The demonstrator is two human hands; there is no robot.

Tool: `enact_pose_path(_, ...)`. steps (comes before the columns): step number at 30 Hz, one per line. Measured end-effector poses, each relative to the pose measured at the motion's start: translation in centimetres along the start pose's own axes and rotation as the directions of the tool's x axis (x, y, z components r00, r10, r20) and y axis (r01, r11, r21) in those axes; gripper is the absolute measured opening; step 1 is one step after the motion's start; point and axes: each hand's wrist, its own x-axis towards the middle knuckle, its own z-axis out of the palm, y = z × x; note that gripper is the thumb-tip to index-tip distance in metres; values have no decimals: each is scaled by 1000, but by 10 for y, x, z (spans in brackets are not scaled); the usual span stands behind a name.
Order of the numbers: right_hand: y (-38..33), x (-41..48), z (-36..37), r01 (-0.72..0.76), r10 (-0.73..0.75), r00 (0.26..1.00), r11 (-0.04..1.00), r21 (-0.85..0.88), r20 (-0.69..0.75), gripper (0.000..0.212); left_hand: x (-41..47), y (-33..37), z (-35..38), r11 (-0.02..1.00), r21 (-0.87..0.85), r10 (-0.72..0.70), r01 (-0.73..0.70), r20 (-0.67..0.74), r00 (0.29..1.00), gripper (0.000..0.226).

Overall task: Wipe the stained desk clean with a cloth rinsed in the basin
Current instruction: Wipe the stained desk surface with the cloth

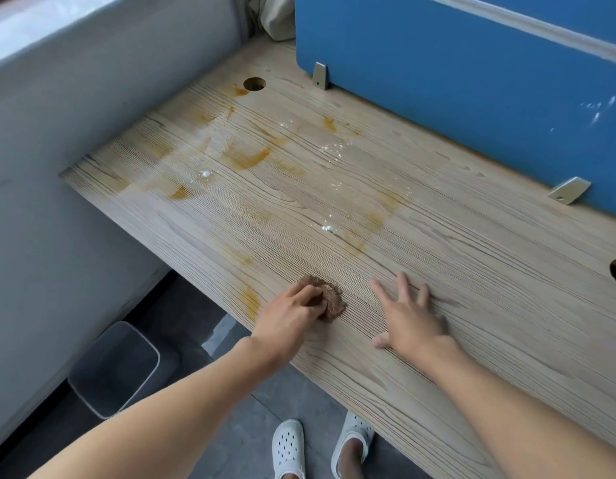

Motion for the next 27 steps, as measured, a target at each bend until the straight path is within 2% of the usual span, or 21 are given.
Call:
enact_pose_path(4,-3,0,2,-11,10,1000,1000,-27,-11,109,13,0,-1,989,-7,-146,146,-34,989,38)
enact_pose_path(9,-4,0,4,-19,18,1000,998,-64,-19,111,1,7,0,1000,-4,27,-27,21,999,46)
enact_pose_path(11,-3,1,5,-26,24,999,996,-84,-28,110,13,-1,-3,1000,20,-18,18,-5,1000,43)
enact_pose_path(14,-4,3,7,-30,27,999,996,-82,-31,110,32,0,-3,984,0,-177,177,-45,983,33)
enact_pose_path(16,-4,2,7,-28,26,999,996,-83,-28,111,28,9,1,992,0,-126,126,-41,991,31)
enact_pose_path(20,-3,2,7,-13,10,999,997,-81,-36,110,19,11,0,999,13,33,-33,18,999,44)
enact_pose_path(24,-1,3,5,6,-9,1000,995,-96,-25,109,46,4,-4,990,37,-132,133,-21,991,27)
enact_pose_path(27,4,9,-8,23,-23,1000,999,-37,-12,107,40,14,1,996,15,-83,84,-20,996,21)
